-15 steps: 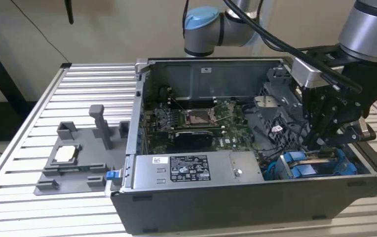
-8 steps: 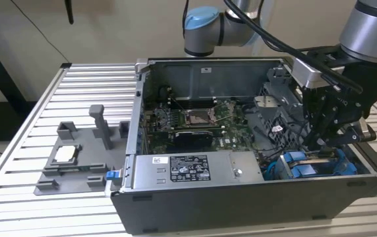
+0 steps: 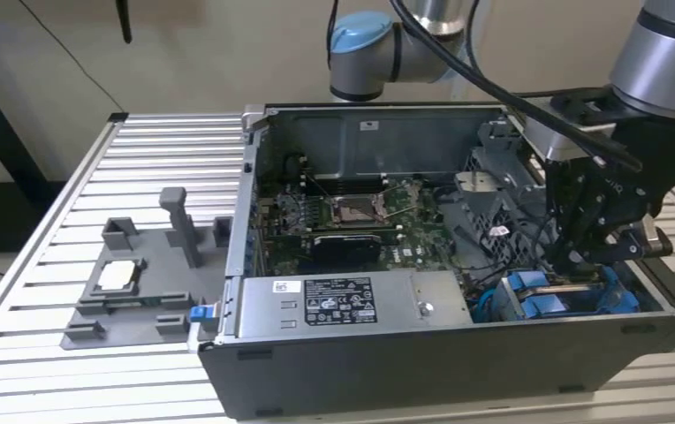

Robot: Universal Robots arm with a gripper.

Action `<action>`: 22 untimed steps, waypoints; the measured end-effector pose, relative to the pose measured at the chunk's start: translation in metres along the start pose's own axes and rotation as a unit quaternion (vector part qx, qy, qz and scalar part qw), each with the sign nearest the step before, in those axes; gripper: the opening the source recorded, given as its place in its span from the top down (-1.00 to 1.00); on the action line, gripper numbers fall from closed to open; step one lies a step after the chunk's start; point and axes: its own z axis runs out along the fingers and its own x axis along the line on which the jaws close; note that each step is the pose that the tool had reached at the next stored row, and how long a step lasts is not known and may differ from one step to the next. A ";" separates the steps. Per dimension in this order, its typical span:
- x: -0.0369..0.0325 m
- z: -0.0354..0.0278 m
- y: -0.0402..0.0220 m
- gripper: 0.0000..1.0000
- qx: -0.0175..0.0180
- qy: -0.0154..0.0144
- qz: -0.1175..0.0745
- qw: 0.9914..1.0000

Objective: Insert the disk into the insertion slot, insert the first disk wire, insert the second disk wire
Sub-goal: 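Insert the second disk wire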

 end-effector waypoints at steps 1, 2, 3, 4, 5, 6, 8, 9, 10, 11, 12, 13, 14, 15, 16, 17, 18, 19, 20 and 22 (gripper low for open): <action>0.0000 0.0002 -0.0008 0.69 0.000 0.000 0.001 1.000; 0.0001 0.0006 -0.0016 0.69 0.000 0.000 0.001 1.000; 0.0001 0.0009 -0.0023 0.69 0.000 0.000 0.001 1.000; 0.0001 0.0013 -0.0028 0.69 0.000 0.000 0.001 1.000; 0.0001 0.0018 -0.0029 0.69 0.000 -0.001 0.002 1.000; 0.0000 0.0023 -0.0029 0.69 0.000 -0.001 0.003 1.000; 0.0000 0.0032 -0.0030 0.69 0.000 -0.001 0.006 1.000; 0.0000 0.0036 -0.0031 0.69 0.000 -0.001 0.008 1.000; 0.0000 0.0038 -0.0031 0.69 0.000 -0.001 0.010 1.000; 0.0000 0.0040 -0.0032 0.69 0.000 -0.001 0.012 1.000; -0.0001 0.0043 -0.0032 0.69 0.000 -0.002 0.013 1.000; -0.0001 0.0047 -0.0032 0.69 0.000 -0.002 0.014 1.000; -0.0002 0.0050 -0.0032 0.69 0.000 -0.003 0.015 1.000; -0.0002 0.0054 -0.0034 0.69 0.000 -0.003 0.016 1.000; -0.0002 0.0056 -0.0036 0.69 0.000 -0.003 0.016 1.000; -0.0002 0.0058 -0.0038 0.69 0.000 -0.003 0.016 1.000; -0.0002 0.0060 -0.0039 0.69 0.000 -0.003 0.016 1.000; -0.0002 0.0062 -0.0040 0.69 0.000 -0.003 0.016 1.000; -0.0002 0.0064 -0.0041 0.69 0.000 -0.004 0.016 1.000; -0.0002 0.0068 -0.0043 0.69 0.000 -0.004 0.016 1.000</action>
